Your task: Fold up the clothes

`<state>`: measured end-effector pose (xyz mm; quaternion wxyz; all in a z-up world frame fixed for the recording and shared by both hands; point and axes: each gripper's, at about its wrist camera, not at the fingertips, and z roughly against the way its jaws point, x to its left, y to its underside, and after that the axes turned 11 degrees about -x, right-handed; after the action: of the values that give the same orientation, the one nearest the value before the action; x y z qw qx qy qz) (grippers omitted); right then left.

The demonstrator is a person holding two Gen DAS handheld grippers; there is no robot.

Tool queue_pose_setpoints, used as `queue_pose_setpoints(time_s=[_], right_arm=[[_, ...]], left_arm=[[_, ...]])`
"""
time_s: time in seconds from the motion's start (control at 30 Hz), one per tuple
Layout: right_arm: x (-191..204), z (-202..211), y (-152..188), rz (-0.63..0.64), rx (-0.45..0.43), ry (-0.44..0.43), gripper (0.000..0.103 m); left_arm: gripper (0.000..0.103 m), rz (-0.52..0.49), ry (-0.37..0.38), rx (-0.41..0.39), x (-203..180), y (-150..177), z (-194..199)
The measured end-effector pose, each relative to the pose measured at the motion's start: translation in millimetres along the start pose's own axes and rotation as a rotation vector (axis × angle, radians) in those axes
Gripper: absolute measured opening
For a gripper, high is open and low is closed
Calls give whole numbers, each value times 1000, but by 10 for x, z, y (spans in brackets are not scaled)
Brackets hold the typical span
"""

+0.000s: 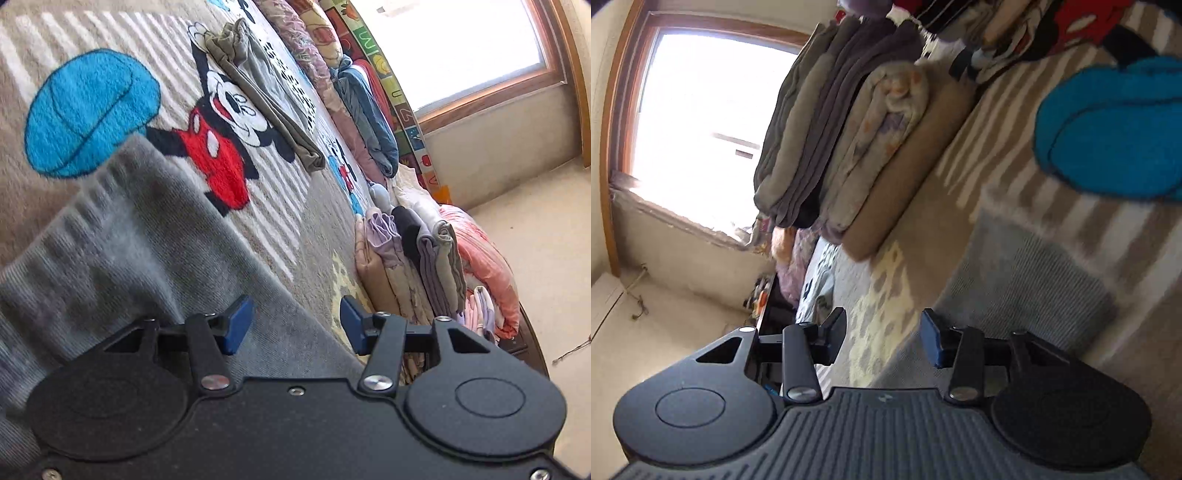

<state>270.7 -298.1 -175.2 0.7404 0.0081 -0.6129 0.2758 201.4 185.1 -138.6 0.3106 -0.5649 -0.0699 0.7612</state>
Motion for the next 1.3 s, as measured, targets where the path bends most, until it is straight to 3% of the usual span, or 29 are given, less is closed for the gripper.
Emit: queue_pose_setpoints(time_s=[0.1,0.17,0.27,0.3,0.33,0.53,0.73,0.9,1.1,1.3], right_arm=[[5,6,-236,24,-39,91,45],[46,24,-375,85,-71,151,53],[-25,81,-543,90,-80,184,54],[-51,118,-594,91,-82,193,59],[-23,211,-622,113,-93,182,65],[209,770,-741,285,-125,100,66],[664,1358,-586,682,-39,-3,65],[933,1813,-101,1114,83,-66,65],[865,2266,721,1579,273,-96,64],[600,2518,1356,1914,426,-103,56]], left_arm=[[52,-29,-44,-23,0,-116,15],[52,-40,-73,-42,27,-195,38],[52,-38,-108,-83,58,-289,146],[53,-39,-107,-99,52,-314,206],[55,-48,-110,-113,42,-338,279],[57,-177,-144,-147,-44,-460,754],[58,-525,-198,-148,-250,-378,1310],[58,-864,-201,-121,-353,-48,1692],[58,-1271,-222,-69,-327,518,1860],[58,-1741,-256,6,-136,1092,1798]])
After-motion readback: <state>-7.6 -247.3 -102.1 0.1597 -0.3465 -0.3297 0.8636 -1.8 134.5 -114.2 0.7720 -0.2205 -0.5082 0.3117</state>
